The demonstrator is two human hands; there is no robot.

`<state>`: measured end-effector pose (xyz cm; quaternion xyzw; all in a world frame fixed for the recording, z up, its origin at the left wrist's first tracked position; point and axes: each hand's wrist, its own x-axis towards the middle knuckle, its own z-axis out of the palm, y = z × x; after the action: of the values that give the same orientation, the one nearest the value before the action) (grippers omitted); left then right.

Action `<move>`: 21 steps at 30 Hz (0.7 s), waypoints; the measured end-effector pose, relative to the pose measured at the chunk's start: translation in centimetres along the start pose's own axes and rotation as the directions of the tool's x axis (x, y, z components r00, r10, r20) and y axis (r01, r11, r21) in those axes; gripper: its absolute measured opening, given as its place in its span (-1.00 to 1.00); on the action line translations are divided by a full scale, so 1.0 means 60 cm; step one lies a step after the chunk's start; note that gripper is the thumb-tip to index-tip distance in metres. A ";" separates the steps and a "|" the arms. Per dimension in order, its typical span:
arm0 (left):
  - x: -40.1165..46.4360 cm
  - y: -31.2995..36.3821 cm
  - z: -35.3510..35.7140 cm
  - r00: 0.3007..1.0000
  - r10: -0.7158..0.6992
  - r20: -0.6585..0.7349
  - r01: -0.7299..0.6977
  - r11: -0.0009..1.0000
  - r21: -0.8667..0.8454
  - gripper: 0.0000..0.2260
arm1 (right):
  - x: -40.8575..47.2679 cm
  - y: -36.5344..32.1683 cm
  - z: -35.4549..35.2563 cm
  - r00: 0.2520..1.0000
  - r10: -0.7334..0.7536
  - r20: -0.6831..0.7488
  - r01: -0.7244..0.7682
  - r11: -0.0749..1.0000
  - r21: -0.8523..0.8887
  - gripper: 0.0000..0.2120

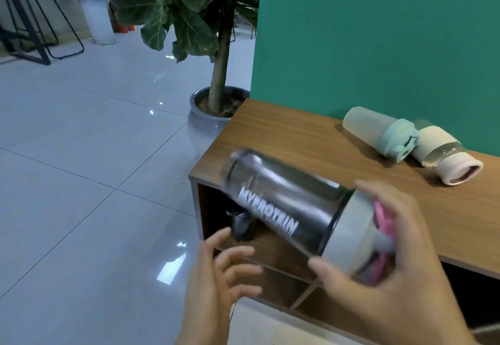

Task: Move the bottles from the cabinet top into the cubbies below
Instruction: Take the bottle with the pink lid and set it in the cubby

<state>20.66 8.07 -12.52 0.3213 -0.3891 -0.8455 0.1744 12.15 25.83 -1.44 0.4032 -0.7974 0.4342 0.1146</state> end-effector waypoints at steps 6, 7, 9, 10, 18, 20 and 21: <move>-0.038 -0.008 0.012 0.976 -0.212 0.046 0.216 0.968 -0.128 -0.47 | -0.117 0.011 0.046 0.988 0.103 0.111 -0.099 0.994 -0.039 0.03; -0.035 -0.013 0.012 0.961 -0.275 0.013 0.274 0.953 -0.129 -0.51 | -0.131 0.016 0.060 0.984 0.167 0.064 -0.170 0.984 0.056 0.07; -0.026 -0.027 0.012 0.928 -0.371 -0.027 0.364 0.921 -0.141 -0.52 | -0.154 0.020 0.090 0.926 0.374 -0.053 -0.334 0.877 0.346 0.10; -0.021 -0.035 0.012 0.917 -0.395 -0.053 0.385 0.912 -0.143 -0.52 | -0.167 0.025 0.105 0.865 0.492 -0.094 -0.398 0.789 0.468 0.11; 0.056 -0.086 0.031 0.841 -0.520 -0.150 0.496 0.851 -0.170 -0.48 | -0.152 0.097 0.180 0.580 0.806 -0.122 -0.545 0.494 0.678 -0.21; 0.079 -0.107 0.031 0.827 -0.540 -0.157 0.521 0.841 -0.149 -0.48 | -0.147 0.121 0.194 0.607 0.790 -0.087 -0.584 0.517 0.626 -0.24; 0.088 -0.116 0.033 0.818 -0.549 -0.173 0.537 0.836 -0.113 -0.49 | -0.143 0.131 0.200 0.620 0.781 -0.078 -0.606 0.540 0.584 -0.24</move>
<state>15.15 10.71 -19.05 0.4963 -0.2370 -0.8348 -0.0265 13.87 23.41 -17.87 -0.0163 -0.7166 0.6956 -0.0481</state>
